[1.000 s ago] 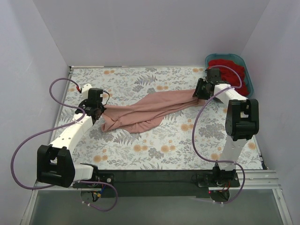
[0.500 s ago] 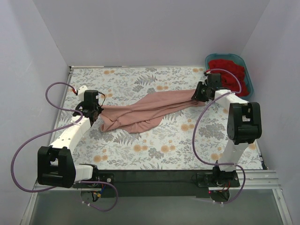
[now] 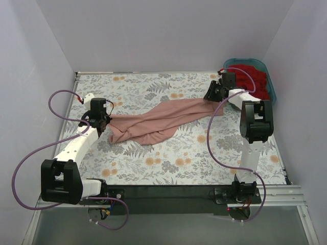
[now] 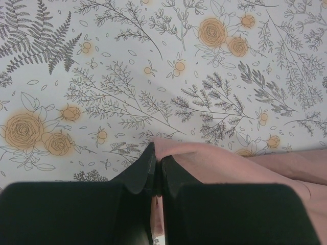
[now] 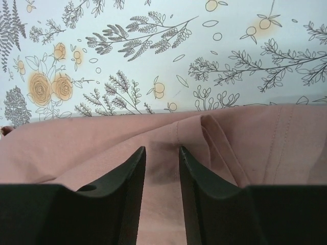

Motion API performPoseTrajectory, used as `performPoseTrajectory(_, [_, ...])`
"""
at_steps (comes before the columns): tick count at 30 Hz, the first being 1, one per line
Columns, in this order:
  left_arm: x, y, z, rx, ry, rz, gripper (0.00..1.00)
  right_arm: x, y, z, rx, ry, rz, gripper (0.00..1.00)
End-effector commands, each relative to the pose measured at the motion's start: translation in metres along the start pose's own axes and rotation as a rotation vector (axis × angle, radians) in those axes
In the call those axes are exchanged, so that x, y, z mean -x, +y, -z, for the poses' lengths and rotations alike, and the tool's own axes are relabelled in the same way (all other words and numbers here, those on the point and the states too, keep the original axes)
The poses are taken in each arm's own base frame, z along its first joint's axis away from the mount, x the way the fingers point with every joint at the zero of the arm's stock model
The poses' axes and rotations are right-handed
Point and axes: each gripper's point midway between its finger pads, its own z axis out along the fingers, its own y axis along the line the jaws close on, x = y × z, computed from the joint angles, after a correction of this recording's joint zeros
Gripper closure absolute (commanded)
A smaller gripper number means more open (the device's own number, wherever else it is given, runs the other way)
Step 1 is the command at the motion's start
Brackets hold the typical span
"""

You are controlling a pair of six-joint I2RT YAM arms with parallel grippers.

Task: Fold and stack the t-shirts
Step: Flatten the tshirt out

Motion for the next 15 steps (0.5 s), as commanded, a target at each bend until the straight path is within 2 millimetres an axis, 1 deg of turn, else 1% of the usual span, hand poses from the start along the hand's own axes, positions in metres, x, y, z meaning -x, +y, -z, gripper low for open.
performPoseTrajectory(1, [0.012,0.007,0.005,0.02,-0.052,0.032,1.0,0.041,0.022,0.028,0.041,-0.122,0.043,0.6])
performPoseTrajectory(2, [0.013,0.007,0.005,0.018,-0.051,0.035,1.0,0.039,0.021,0.032,0.033,-0.124,0.041,0.6])
performPoseTrajectory(3, [0.013,0.007,0.005,0.016,-0.051,0.037,1.0,0.032,0.02,0.04,0.024,-0.119,0.039,0.6])
performPoseTrajectory(5, [0.014,0.006,0.005,0.012,-0.051,0.04,1.0,0.022,0.011,0.047,-0.025,-0.119,0.018,0.6])
performPoseTrajectory(6, [0.014,0.006,0.005,0.011,-0.048,0.04,1.0,0.012,0.003,0.051,-0.058,-0.113,0.006,0.6])
performPoseTrajectory(7, [0.013,0.006,0.005,0.011,-0.046,0.04,1.0,0.006,0.001,0.053,-0.062,-0.104,0.004,0.6])
performPoseTrajectory(9, [0.013,0.006,0.006,0.008,-0.046,0.04,1.0,-0.003,-0.007,0.053,-0.082,-0.092,-0.015,0.57])
performPoseTrajectory(10, [0.014,0.006,0.006,0.007,-0.049,0.042,1.0,-0.011,-0.009,0.052,-0.082,-0.073,-0.022,0.56])
performPoseTrajectory(13, [0.015,0.006,0.007,0.007,-0.052,0.043,1.0,-0.022,-0.012,0.047,-0.067,-0.051,-0.056,0.55])
performPoseTrajectory(15, [0.015,0.007,0.007,0.009,-0.055,0.042,1.0,-0.025,-0.015,0.044,-0.068,-0.049,-0.076,0.54])
